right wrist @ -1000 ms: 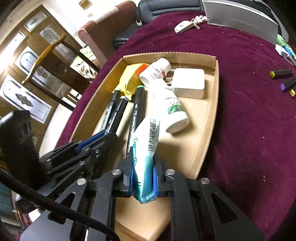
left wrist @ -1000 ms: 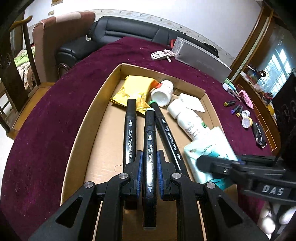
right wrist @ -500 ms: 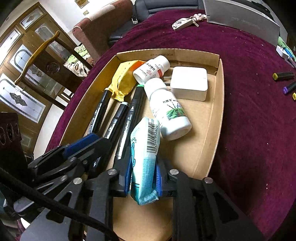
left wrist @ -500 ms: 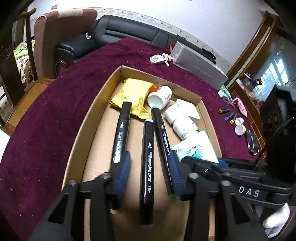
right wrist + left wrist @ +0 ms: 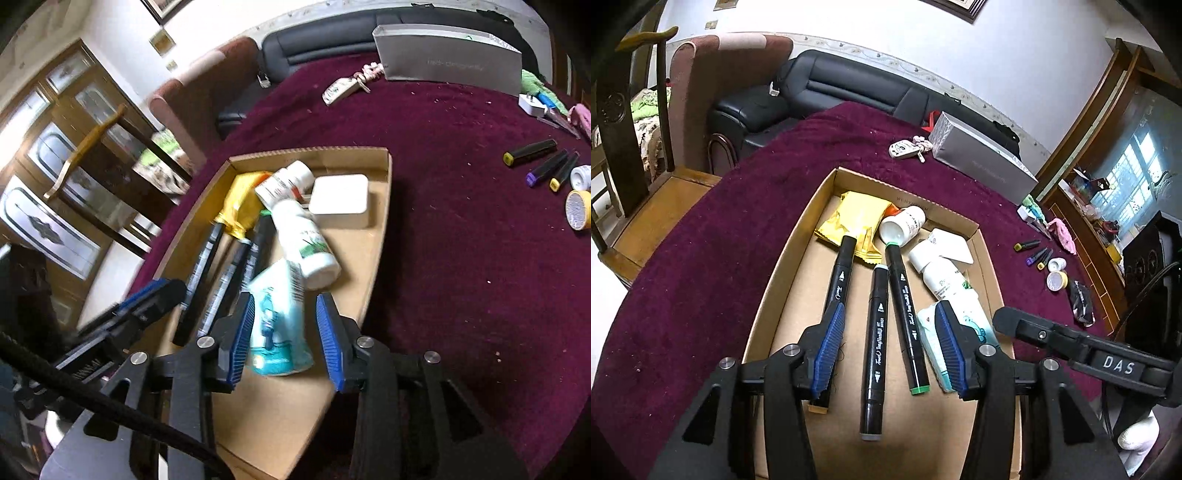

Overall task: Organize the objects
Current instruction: 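Lower the marker and tissue pack into the tray and open both grippers, then withdraw both grippers from the tray back toward the pile, then grasp the yellow tape roll with the left gripper while the right gripper grasps the black pouch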

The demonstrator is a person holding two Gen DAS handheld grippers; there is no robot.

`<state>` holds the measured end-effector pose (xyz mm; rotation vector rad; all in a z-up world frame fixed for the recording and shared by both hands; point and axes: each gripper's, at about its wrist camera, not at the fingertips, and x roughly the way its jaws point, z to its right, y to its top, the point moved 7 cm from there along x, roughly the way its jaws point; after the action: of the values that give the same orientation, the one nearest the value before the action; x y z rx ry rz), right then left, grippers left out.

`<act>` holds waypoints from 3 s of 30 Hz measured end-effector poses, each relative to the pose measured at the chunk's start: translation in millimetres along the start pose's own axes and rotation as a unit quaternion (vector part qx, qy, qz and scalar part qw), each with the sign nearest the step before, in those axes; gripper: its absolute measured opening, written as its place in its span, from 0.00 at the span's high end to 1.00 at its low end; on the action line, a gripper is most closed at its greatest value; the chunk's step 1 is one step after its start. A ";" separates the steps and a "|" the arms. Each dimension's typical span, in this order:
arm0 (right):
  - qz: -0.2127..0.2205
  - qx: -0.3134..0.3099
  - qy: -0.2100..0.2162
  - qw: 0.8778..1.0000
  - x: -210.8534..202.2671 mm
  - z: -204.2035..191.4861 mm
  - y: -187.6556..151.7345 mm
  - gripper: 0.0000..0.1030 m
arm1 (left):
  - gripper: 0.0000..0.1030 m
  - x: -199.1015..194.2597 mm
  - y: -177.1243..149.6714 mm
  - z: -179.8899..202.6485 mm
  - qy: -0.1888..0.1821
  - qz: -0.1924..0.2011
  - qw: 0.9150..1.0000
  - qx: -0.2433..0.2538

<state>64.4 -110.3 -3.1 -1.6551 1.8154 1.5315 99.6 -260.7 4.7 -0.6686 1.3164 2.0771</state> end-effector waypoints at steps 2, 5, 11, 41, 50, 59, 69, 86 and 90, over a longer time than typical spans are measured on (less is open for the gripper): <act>0.002 0.007 0.024 1.000 1.7 -6.7 2.5 0.66 | 0.57 -4.5 1.5 1.3 0.001 0.006 1.000 0.000; -0.005 0.019 0.062 0.998 12.9 -15.5 2.6 0.62 | 0.57 -12.5 3.7 2.5 0.005 0.016 1.000 0.004; -0.049 0.056 0.088 0.993 37.1 -12.7 -11.3 0.62 | 0.57 -20.1 7.7 8.6 0.010 0.025 0.999 0.019; 0.205 0.111 -0.170 0.957 -199.3 206.9 -14.2 0.31 | 0.49 40.4 -17.4 252.2 0.086 0.031 0.949 0.301; 0.227 0.153 -0.199 0.941 -241.1 273.5 -22.3 0.31 | 0.50 75.2 -34.5 293.0 0.095 0.001 0.934 0.345; 0.240 0.179 -0.197 0.934 -248.6 312.5 -7.2 0.31 | 0.50 111.7 -36.5 310.1 0.096 -0.028 0.928 0.359; 0.270 0.242 -0.166 0.917 -229.4 354.7 27.3 0.31 | 0.50 168.9 -21.3 312.9 0.030 -0.089 0.946 0.310; 0.277 0.271 -0.163 0.907 -227.1 387.0 14.1 0.32 | 0.50 250.1 -22.6 379.8 -0.043 -0.110 0.885 0.451; 0.263 0.279 -0.158 0.910 -217.9 390.1 13.2 0.32 | 0.62 250.5 -41.0 380.7 -0.054 -0.130 0.883 0.448</act>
<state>-48.3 322.2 3.6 -0.6464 2.3178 1.1735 -86.7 154.4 -44.1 -0.2725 1.7834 1.0712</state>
